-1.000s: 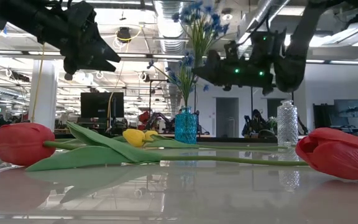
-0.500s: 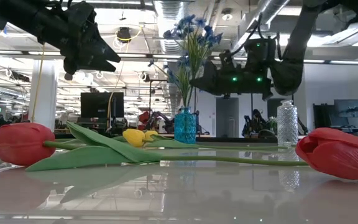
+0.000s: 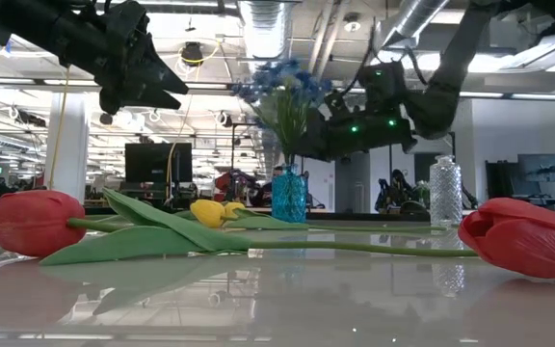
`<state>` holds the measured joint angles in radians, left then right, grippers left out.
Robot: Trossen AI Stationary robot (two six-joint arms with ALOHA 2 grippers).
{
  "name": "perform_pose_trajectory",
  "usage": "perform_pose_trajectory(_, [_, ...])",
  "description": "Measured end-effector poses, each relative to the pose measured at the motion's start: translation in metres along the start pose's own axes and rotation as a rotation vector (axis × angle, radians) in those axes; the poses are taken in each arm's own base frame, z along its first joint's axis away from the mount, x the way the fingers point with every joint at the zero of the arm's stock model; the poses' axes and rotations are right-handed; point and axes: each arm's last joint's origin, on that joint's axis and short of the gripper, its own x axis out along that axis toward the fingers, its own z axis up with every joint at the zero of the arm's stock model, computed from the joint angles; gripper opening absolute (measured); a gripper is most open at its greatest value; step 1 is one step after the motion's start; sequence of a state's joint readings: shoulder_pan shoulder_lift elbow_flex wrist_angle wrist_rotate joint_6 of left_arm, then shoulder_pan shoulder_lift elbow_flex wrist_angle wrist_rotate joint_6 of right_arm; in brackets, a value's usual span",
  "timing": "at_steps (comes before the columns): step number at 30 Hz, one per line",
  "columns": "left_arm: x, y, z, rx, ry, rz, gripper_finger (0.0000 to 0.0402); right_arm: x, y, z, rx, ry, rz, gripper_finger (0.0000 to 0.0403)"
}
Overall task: Sort flowers into vase by color
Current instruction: Put the blue flowers into the blue vase, then put the bottom black flower into the blue vase
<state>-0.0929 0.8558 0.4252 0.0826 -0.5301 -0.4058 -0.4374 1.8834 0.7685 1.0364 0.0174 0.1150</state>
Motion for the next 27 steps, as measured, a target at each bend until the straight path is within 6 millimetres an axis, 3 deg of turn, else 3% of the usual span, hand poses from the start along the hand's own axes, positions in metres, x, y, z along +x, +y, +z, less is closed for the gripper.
perform_pose_trajectory(5, [0.0, 0.0, 0.0, 0.0, 0.0, 0.001, 0.0195, 0.006, 0.003, 0.014, -0.033, 0.19, 0.01, 0.0185])
perform_pose_trajectory(12, [0.0, 0.001, 0.0, 0.003, 0.001, 0.005, 0.0195, -0.005, 0.013, 0.042, -0.125, 0.381, 0.027, 0.0238])
perform_pose_trajectory(22, [0.001, 0.002, -0.006, 0.011, 0.057, 0.025, 0.0195, -0.06, 0.028, 0.078, -0.18, 0.578, 0.061, 0.0244])
perform_pose_trajectory(27, [0.01, 0.005, -0.024, 0.067, 0.088, 0.064, 0.0195, -0.096, 0.042, 0.085, -0.204, 0.739, 0.103, 0.0244])
